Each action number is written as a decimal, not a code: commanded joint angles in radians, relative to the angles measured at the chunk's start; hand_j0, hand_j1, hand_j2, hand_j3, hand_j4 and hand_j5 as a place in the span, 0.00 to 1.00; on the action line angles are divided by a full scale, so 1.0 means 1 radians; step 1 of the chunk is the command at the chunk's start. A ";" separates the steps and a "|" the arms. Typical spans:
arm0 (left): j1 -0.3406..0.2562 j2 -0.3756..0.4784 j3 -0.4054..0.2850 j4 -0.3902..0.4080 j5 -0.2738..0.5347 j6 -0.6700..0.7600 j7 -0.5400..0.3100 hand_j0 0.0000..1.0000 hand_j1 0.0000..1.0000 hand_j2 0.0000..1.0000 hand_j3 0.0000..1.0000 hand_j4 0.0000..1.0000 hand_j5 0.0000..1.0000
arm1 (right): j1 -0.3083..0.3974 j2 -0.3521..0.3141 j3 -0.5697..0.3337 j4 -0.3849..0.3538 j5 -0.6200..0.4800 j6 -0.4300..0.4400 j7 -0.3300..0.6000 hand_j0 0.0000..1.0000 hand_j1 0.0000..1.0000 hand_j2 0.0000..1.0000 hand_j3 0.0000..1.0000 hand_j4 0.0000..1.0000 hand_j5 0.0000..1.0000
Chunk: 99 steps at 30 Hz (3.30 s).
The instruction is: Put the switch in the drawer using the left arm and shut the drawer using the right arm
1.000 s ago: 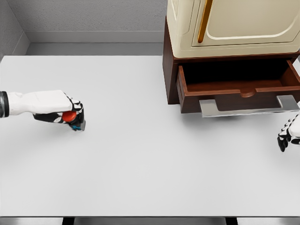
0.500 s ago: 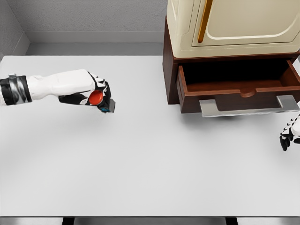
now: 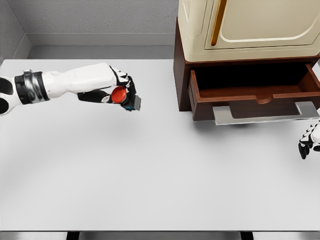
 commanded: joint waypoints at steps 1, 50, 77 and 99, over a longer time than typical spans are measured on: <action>-0.003 -0.042 0.001 0.002 0.009 0.002 0.001 0.40 0.40 0.40 0.40 0.40 0.40 | 0.000 -0.002 -0.001 -0.001 -0.005 0.002 0.000 0.48 0.48 0.48 0.48 0.48 0.48; -0.195 -0.502 -0.028 0.332 -0.022 0.002 -0.010 0.40 0.40 0.40 0.40 0.40 0.40 | 0.002 -0.046 0.001 -0.001 -0.010 0.002 0.000 0.48 0.48 0.48 0.48 0.48 0.48; -0.318 -0.312 -0.024 0.036 0.141 0.002 0.000 1.00 1.00 1.00 1.00 1.00 1.00 | 0.000 -0.051 0.004 0.001 -0.010 0.002 0.000 0.48 0.48 0.48 0.48 0.48 0.48; -0.307 -0.513 -0.100 0.196 -0.138 0.002 -0.008 1.00 1.00 1.00 1.00 1.00 1.00 | 0.002 -0.068 0.005 0.001 -0.010 0.002 0.000 0.49 0.49 0.49 0.49 0.49 0.49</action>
